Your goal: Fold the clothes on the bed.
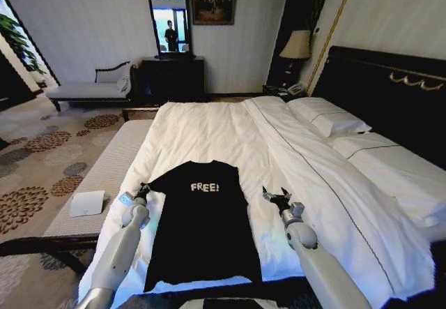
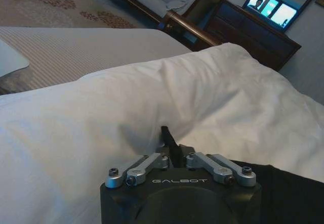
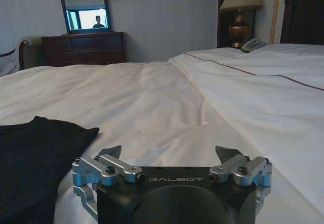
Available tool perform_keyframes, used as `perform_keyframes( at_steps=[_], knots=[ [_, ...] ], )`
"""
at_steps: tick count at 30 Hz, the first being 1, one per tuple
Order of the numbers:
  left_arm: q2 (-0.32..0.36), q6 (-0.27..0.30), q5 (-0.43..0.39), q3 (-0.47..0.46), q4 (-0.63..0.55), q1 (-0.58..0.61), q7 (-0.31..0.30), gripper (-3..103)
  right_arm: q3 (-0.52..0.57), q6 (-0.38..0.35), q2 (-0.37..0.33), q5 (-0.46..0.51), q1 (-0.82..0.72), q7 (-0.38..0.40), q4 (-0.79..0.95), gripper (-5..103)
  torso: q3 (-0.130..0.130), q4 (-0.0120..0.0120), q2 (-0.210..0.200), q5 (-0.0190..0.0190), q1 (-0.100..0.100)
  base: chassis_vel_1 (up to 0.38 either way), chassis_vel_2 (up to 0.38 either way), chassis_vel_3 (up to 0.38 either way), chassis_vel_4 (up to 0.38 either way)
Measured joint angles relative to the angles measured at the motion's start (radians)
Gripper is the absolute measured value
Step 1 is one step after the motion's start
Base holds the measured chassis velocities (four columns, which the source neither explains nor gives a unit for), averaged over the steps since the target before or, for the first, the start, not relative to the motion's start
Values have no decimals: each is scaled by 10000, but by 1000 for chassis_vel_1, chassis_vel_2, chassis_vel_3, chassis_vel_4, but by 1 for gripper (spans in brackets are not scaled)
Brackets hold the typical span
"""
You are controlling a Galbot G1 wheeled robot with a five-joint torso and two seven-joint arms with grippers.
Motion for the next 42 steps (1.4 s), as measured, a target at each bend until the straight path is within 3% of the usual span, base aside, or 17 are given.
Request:
perform_keyframes(
  at_steps=[1, 5, 11, 21, 28, 42],
  knots=[
    [-12, -20, -27, 13, 79, -58, 26, 4, 28, -1, -28, 12, -33, 14, 24, 100, 0, 0, 0, 1, 0, 0, 0, 0, 0],
    [-33, -41, -30, 33, 101, -96, 62, 0, 105, -3, -106, 31, -135, 35, 92, 100, 1, 0, -1, -1, 0, 0, 0, 0, 0],
    [29, -105, 0, 146, -622, 144, 51, 0, 159, -3, -118, 67, -187, 46, 117, 100, 0, 0, 0, 0, 0, 0, 0, 0, 0],
    [230, -178, 1611, 1225, -2219, 563, 263, 0, 119, -38, -54, 161, -128, 136, 174, 100, 0, 0, 0, 1, 0, 0, 0, 0, 0],
    [176, -182, 1985, 1655, -2426, 455, 274, 0, 84, -47, -183, 242, -65, 145, 149, 100, 0, 0, 0, 1, 0, 0, 0, 0, 0],
    [405, -126, 2504, 3966, -1793, -460, 307, 0, 128, -51, -212, 341, 49, 136, 75, 100, 1, 0, 0, 1, 0, 0, 0, 0, 0]
  ],
)
